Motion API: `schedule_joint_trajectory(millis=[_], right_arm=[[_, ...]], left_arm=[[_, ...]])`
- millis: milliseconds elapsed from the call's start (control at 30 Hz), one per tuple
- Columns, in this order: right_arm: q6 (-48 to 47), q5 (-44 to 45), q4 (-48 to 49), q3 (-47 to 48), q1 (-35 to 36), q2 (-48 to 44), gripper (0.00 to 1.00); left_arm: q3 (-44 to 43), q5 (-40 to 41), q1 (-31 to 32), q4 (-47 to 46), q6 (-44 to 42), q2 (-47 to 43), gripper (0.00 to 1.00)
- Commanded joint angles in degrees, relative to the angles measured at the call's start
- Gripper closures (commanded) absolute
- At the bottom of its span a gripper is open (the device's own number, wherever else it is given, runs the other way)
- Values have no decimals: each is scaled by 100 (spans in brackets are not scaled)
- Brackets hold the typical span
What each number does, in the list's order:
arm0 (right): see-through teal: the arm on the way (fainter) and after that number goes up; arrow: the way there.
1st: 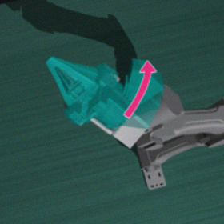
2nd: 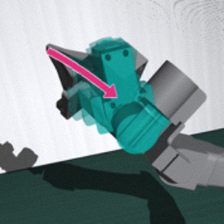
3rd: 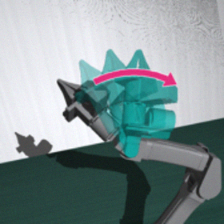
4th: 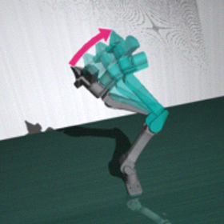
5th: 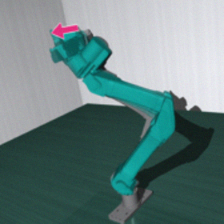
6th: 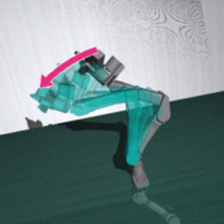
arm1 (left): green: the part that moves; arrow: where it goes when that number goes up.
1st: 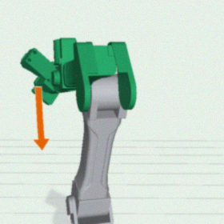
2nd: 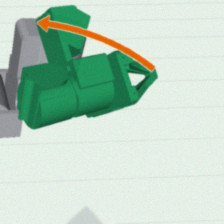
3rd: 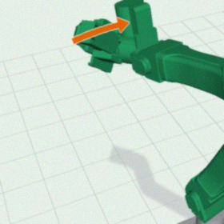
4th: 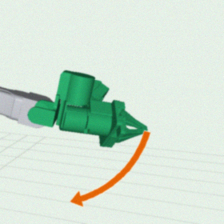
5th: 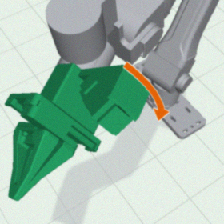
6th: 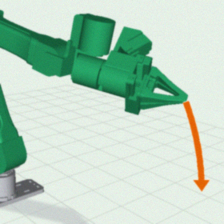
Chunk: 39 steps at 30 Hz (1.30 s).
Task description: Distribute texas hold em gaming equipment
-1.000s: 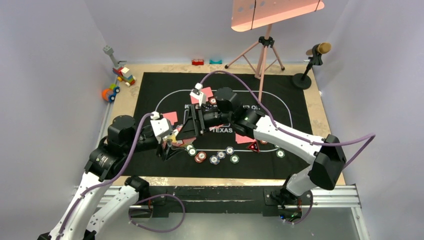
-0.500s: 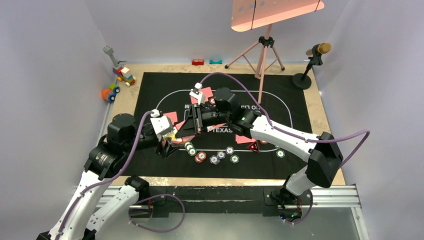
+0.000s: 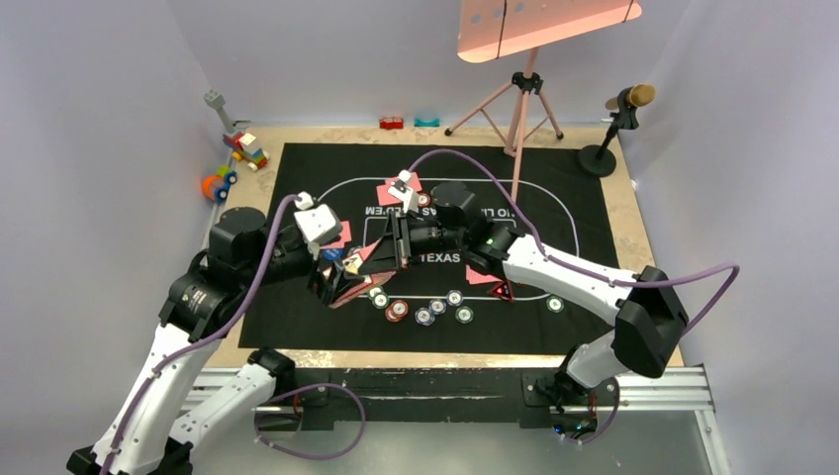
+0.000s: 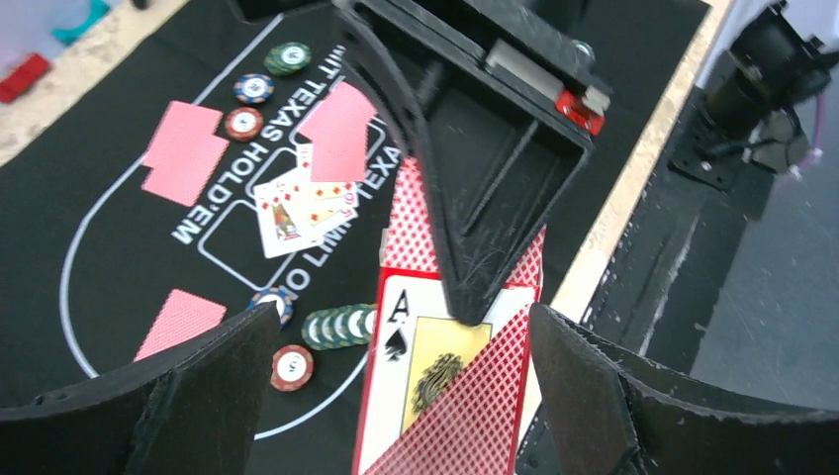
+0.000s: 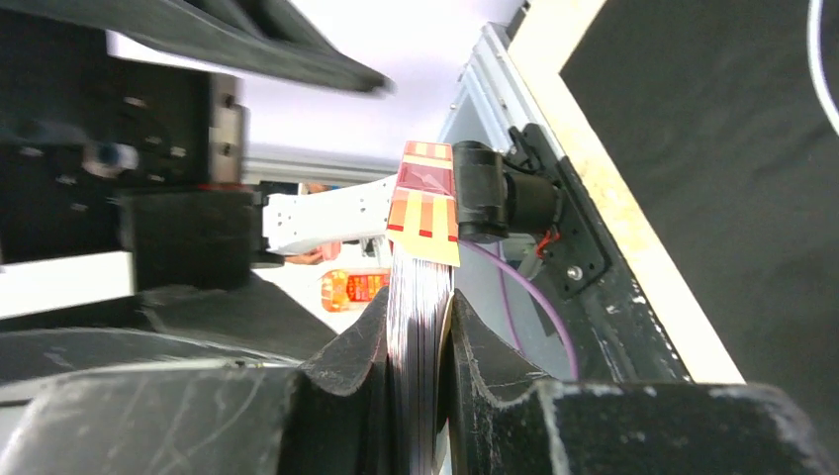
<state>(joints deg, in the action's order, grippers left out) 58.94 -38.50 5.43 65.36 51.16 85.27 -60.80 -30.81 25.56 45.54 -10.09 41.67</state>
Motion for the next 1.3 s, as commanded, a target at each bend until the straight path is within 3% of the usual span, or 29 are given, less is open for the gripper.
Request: schedule_joint_trajectory(millis=[0, 333, 533, 700, 1067, 1267], right_arm=[[-262, 72, 121, -181, -291, -393, 99], [-717, 294, -355, -504, -579, -589, 100], [-913, 481, -441, -1055, -573, -805, 100], [-1108, 504, -500, -1221, -544, -645, 100], [-2092, 906, -1083, 255, 294, 1385, 100], [-2110, 749, -512, 601, 494, 2335, 100]], left_arm=[[-603, 686, -49, -13, 438, 208, 0], [-1405, 1277, -704, 481, 879, 921, 1], [-1835, 1368, -1977, 675, 956, 1383, 0], [-1241, 1162, -2748, 326, 956, 1195, 1], [627, 2000, -2865, -418, 1035, 441, 0], [1049, 2034, -2865, -691, 1054, 183, 1]])
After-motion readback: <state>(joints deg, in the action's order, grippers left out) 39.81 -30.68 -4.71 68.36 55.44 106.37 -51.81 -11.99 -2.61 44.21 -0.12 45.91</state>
